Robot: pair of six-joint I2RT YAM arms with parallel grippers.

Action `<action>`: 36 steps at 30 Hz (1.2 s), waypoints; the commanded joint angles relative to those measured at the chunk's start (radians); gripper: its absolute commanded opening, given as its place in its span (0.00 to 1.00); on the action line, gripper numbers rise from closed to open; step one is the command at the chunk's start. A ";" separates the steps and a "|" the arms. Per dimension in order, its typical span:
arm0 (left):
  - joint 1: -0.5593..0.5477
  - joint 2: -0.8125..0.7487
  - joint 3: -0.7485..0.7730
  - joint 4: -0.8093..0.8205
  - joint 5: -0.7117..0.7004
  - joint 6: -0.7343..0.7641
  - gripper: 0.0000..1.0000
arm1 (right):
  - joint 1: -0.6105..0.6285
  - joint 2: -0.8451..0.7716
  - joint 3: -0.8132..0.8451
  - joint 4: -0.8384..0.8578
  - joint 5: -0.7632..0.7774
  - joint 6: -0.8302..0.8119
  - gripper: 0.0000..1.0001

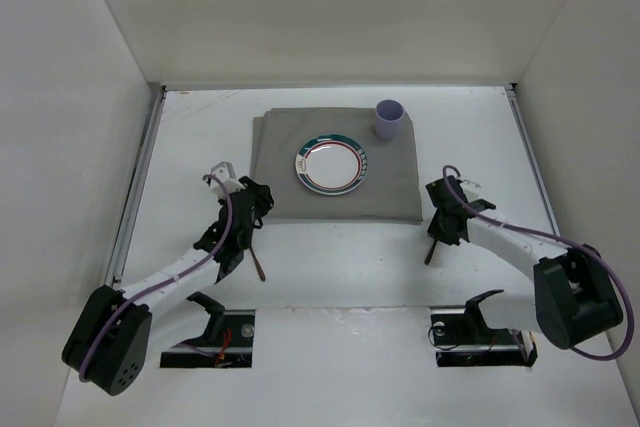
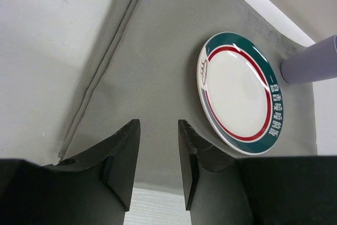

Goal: Set the dinner table for one person

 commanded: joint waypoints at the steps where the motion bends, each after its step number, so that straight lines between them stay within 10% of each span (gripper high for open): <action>1: 0.014 -0.009 -0.013 0.029 0.009 -0.011 0.33 | 0.006 0.006 0.033 -0.008 -0.014 0.000 0.12; 11: 0.019 0.017 -0.012 0.038 0.021 -0.019 0.33 | 0.087 -0.039 0.274 -0.099 0.106 -0.114 0.04; 22: 0.023 -0.003 -0.017 0.032 0.015 -0.014 0.33 | 0.126 0.491 0.756 0.084 -0.052 -0.392 0.04; 36: 0.017 0.037 -0.009 0.044 0.018 -0.019 0.33 | 0.081 0.632 0.778 0.125 -0.099 -0.354 0.04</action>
